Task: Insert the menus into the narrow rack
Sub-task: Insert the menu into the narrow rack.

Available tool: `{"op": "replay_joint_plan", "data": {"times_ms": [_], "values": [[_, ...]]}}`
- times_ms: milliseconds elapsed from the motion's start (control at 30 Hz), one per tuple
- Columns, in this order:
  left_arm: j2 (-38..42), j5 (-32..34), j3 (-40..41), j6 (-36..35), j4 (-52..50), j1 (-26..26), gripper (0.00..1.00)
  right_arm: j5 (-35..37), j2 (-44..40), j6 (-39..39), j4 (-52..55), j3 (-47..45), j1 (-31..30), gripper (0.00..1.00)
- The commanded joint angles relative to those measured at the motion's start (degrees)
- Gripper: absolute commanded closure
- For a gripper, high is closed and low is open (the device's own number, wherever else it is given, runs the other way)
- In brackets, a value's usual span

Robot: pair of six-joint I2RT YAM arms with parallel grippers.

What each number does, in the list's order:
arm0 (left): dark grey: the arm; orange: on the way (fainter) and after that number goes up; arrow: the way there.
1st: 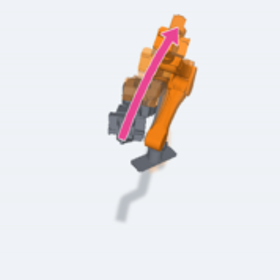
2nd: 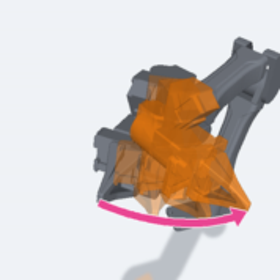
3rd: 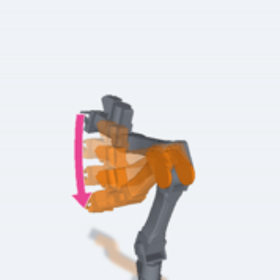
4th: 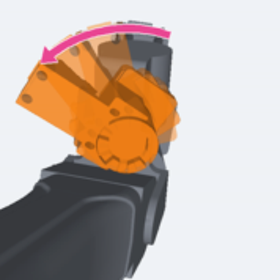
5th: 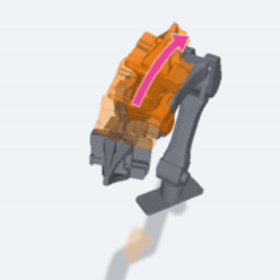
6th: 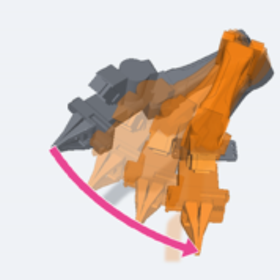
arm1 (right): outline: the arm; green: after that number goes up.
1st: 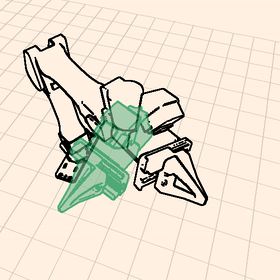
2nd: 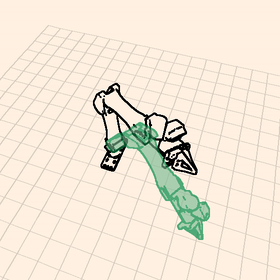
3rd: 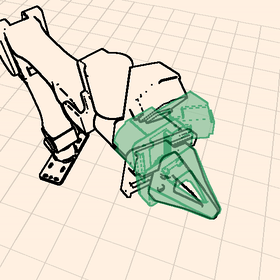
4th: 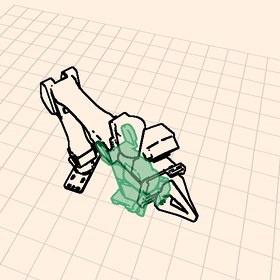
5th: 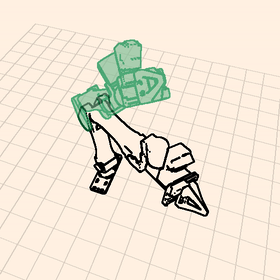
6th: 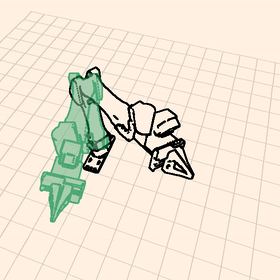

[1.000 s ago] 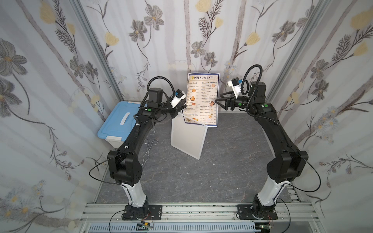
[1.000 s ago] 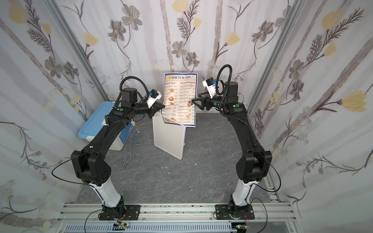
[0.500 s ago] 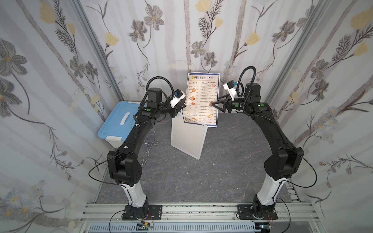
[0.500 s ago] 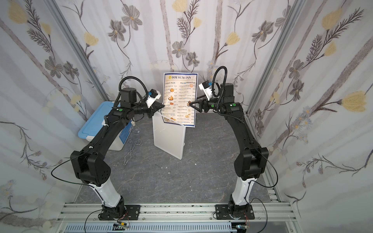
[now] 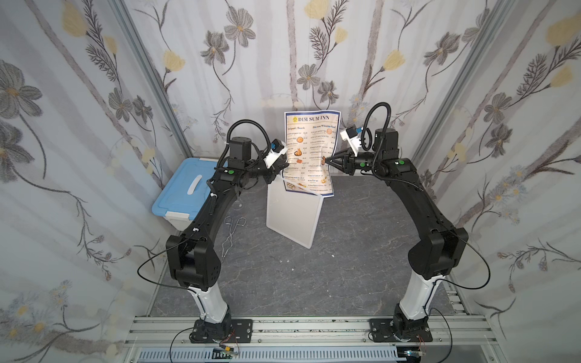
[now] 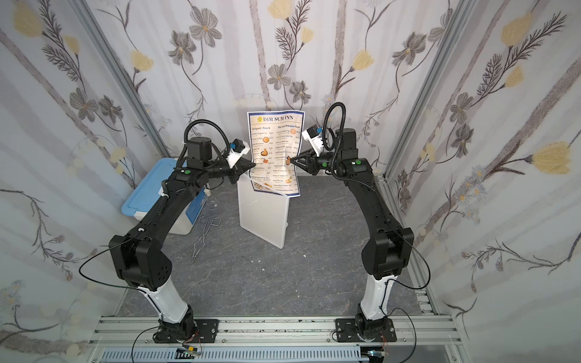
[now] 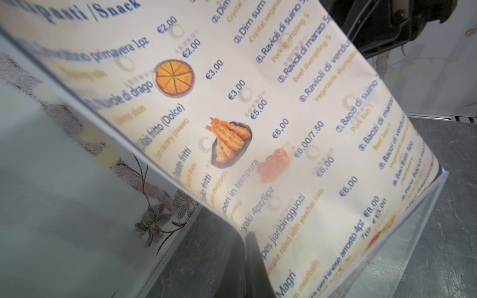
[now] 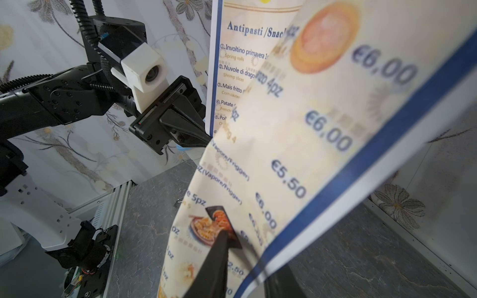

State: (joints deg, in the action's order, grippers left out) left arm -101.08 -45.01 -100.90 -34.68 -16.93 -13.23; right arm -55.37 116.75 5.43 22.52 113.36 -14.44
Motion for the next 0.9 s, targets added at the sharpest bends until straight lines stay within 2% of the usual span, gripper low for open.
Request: {"op": "replay_joint_plan", "data": {"times_ms": [0,667,867], "values": [[0.5,-0.6,0.2,-1.2,2.1,0.4,1.0,-0.3,-0.2,1.7,0.9,0.5,-0.3,0.79],[0.3,-1.9,0.4,0.1,4.7,2.3,1.0,0.1,-1.9,3.7,3.5,0.2,-1.8,0.78],[0.1,-1.3,0.1,-0.2,4.7,2.5,1.0,0.6,-2.1,3.7,3.4,0.2,-2.7,0.86]]}}
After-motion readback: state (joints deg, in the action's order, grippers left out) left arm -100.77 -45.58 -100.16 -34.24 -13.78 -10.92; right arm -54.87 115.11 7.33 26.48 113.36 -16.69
